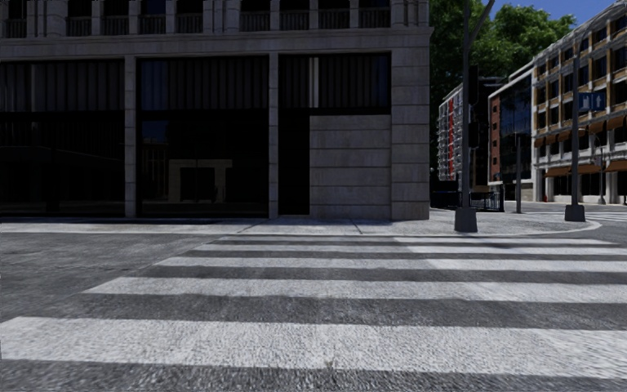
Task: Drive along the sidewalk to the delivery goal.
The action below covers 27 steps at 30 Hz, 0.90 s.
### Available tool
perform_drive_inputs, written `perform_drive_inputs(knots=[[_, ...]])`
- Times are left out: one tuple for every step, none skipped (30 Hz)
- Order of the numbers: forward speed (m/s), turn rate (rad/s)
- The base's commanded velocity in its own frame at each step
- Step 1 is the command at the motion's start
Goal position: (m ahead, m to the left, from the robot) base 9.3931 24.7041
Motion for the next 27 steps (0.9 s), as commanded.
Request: perform_drive_inputs(knots=[[2.0,0.0],[2.0,0.0],[2.0,0.0],[2.0,0.0],[2.0,0.0],[2.0,0.0],[2.0,0.0],[2.0,0.0],[2.0,0.0],[2.0,0.0],[2.0,0.0],[2.0,0.0],[2.0,0.0],[2.0,0.0],[2.0,0.0],[2.0,0.0],[2.0,0.0],[2.0,0.0],[2.0,0.0],[2.0,0.0],[2.0,0.0],[2.0,0.0],[2.0,0.0],[2.0,0.0],[2.0,0.0],[2.0,0.0],[2.0,0.0]])
